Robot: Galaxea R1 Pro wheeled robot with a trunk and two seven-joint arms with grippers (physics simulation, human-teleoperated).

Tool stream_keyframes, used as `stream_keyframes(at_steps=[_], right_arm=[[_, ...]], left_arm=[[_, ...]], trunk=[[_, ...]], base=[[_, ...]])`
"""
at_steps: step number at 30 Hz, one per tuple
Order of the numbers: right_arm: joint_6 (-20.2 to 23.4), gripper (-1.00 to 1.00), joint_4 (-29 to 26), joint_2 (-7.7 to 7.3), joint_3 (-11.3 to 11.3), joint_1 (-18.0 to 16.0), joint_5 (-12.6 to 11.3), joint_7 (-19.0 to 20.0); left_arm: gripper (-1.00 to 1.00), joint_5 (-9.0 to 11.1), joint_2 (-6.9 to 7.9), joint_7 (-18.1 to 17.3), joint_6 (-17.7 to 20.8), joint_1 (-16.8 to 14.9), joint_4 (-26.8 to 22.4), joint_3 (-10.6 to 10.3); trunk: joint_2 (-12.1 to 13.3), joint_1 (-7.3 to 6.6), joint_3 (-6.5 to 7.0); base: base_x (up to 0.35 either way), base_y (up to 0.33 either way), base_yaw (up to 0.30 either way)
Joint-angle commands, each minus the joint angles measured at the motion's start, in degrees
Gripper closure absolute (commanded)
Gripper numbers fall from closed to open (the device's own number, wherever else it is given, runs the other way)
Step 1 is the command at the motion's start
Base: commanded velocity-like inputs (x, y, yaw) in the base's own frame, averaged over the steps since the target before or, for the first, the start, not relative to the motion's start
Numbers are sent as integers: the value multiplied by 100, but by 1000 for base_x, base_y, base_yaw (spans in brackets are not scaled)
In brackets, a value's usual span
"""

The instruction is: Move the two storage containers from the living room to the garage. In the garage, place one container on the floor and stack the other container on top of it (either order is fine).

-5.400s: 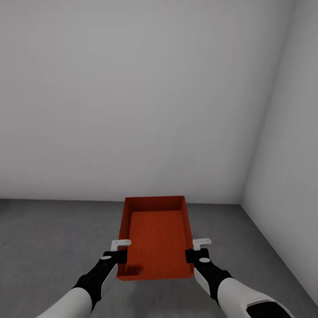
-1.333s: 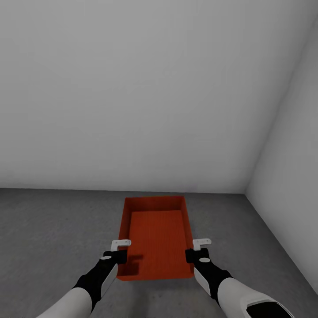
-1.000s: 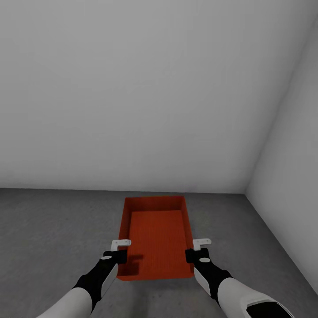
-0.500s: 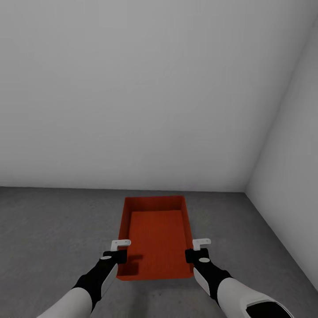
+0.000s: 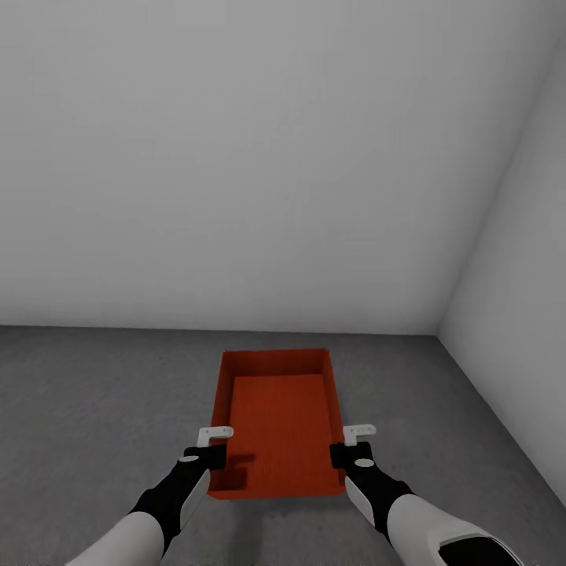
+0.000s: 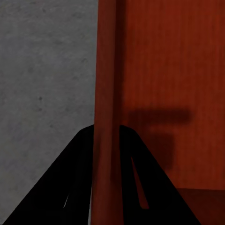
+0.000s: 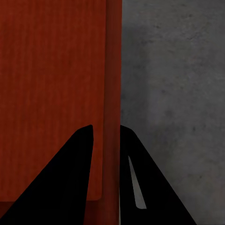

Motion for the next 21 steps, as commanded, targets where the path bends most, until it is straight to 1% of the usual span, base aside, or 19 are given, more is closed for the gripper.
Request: stream_keyframes(at_steps=[1, 6, 11, 18, 21], right_arm=[[-51, 100, -21, -1, -364, -9, 90, -149], [-51, 100, -21, 4, -364, -9, 90, -143], [-51, 100, -21, 7, -364, -9, 90, -141], [-53, 100, -21, 7, -364, -9, 90, -141], [-68, 100, -20, 12, -364, -9, 90, -147]], left_arm=[[100, 152, 7, 85, 39, -1, -4, 355], [100, 152, 7, 85, 39, -1, -4, 355], [100, 152, 7, 85, 39, -1, -4, 355], [100, 152, 7, 85, 39, -1, -4, 355], [100, 152, 7, 85, 39, -1, -4, 355]], trunk=[[-44, 21, -32], [-244, 131, -167], [-445, 241, -301], [-445, 241, -359], [-445, 241, -370]], base=[[0, 0, 0], [0, 0, -37], [0, 0, -127], [0, 0, -159], [0, 0, -84]])
